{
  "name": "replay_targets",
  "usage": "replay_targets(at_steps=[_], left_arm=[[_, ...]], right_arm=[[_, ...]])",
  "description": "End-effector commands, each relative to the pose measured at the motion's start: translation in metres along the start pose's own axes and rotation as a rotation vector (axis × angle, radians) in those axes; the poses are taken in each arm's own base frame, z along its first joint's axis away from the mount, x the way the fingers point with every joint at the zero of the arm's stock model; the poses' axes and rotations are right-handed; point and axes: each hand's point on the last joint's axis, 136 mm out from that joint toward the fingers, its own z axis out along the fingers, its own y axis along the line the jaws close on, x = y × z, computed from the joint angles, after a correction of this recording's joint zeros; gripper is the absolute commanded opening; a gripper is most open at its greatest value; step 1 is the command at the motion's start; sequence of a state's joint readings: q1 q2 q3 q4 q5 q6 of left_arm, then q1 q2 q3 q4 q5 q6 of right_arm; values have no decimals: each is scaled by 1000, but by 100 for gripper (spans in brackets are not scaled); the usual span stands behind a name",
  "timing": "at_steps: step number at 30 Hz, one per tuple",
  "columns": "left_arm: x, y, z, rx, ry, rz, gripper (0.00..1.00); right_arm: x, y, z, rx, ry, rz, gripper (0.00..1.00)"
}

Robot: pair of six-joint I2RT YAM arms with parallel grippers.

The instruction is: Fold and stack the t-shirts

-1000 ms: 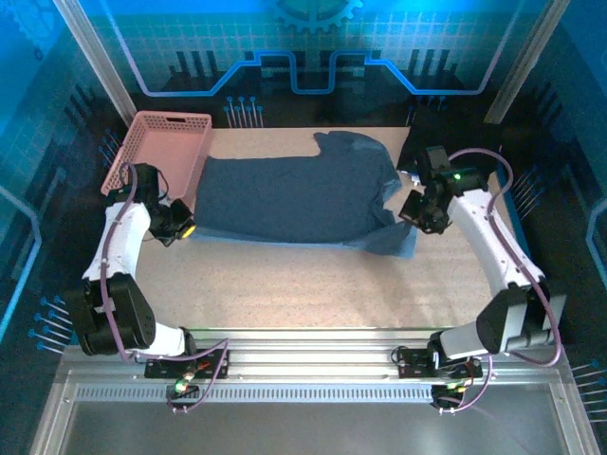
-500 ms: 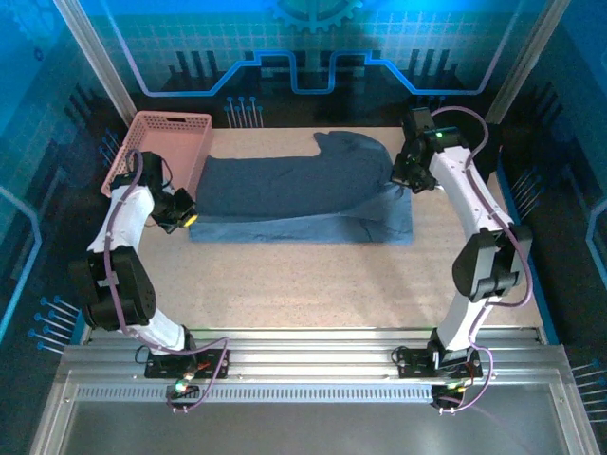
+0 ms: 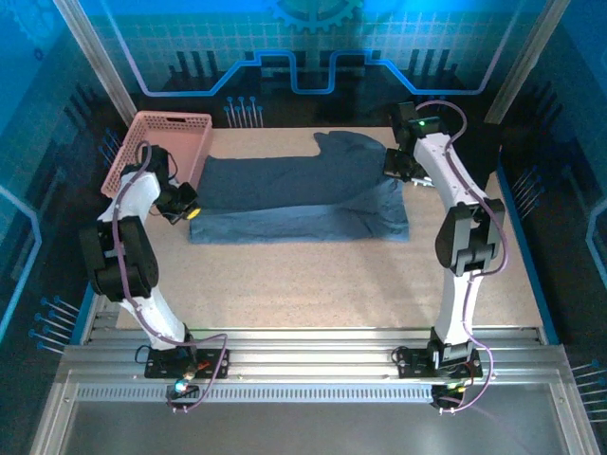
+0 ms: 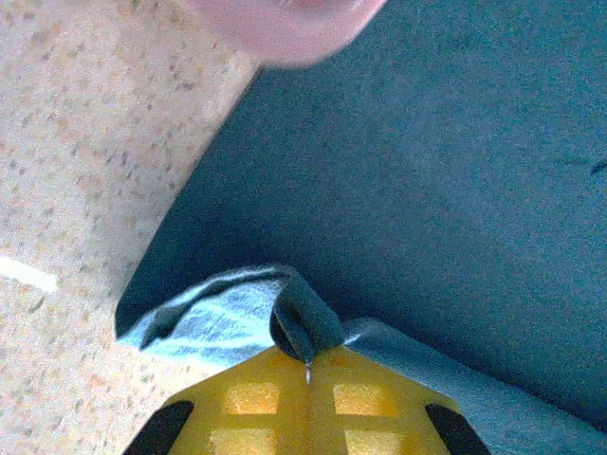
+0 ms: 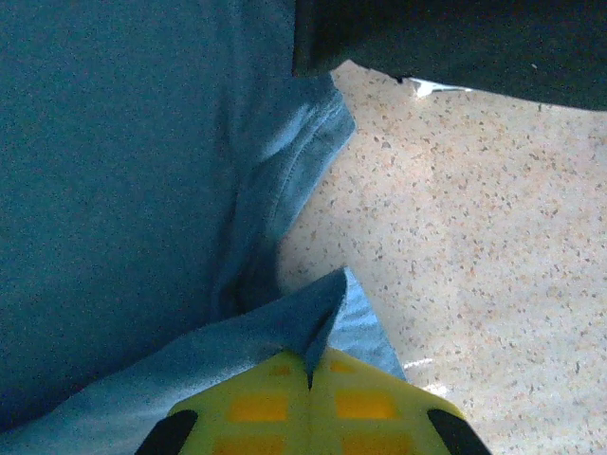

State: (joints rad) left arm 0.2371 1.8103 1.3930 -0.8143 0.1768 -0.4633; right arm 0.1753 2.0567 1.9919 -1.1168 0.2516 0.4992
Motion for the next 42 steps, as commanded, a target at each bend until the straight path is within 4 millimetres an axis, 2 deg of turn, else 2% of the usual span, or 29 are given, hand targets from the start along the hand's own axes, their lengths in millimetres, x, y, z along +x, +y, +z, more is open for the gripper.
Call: replay_targets(at_steps=[1,3,4,6,8,9,11,13,16,18,20,23,26,27,30,33,34,38,40,42], left_arm=[[-19,-15,9,25,-19,45,0],[-27,-25,15,52,-18,59,0],[-30,-29,18,57,-15,65,4],[-35,-41,22,84,-5,81,19],[-41,-53,17,118,-19,89,43],[-44,-57,9,126,-33,84,55],[-48,-72,-16,172,-71,82,71],[-45,-85,-48,225,-107,88,79],[-25,-95,-94,289,-147,91,83],[-1,-93,-110,328,-155,91,85],[18,-85,-115,344,-147,71,86],[44,-78,-100,374,-97,61,86],[59,-77,-70,374,-41,69,83],[59,-79,-59,373,-28,72,80],[54,-92,-31,390,-4,87,69],[41,-97,-2,375,-5,78,53],[37,-99,7,378,0,71,50],[25,-90,40,322,0,45,40],[26,-81,52,276,12,40,38],[30,-64,62,196,28,21,35]], right_arm=[[-8,4,16,13,13,-13,0],[-15,12,30,-3,18,-8,0],[-21,14,34,-4,15,2,2],[-32,23,46,-44,26,30,25],[-43,29,54,-84,38,67,54],[-49,28,50,-108,42,109,64],[-61,29,32,-172,18,142,72],[-65,23,2,-188,-36,130,80],[-45,14,-40,-212,-55,81,83],[-16,2,-57,-208,-30,75,83],[16,-6,-65,-236,-6,94,83],[65,-4,-57,-324,49,132,81],[106,0,-26,-358,150,186,75],[113,4,-15,-375,175,197,72],[119,15,16,-376,211,215,58],[114,17,47,-329,235,256,42],[110,19,55,-331,233,264,39],[108,13,88,-226,260,297,30],[112,9,97,-174,274,299,29],[122,-2,100,-91,305,304,27]])
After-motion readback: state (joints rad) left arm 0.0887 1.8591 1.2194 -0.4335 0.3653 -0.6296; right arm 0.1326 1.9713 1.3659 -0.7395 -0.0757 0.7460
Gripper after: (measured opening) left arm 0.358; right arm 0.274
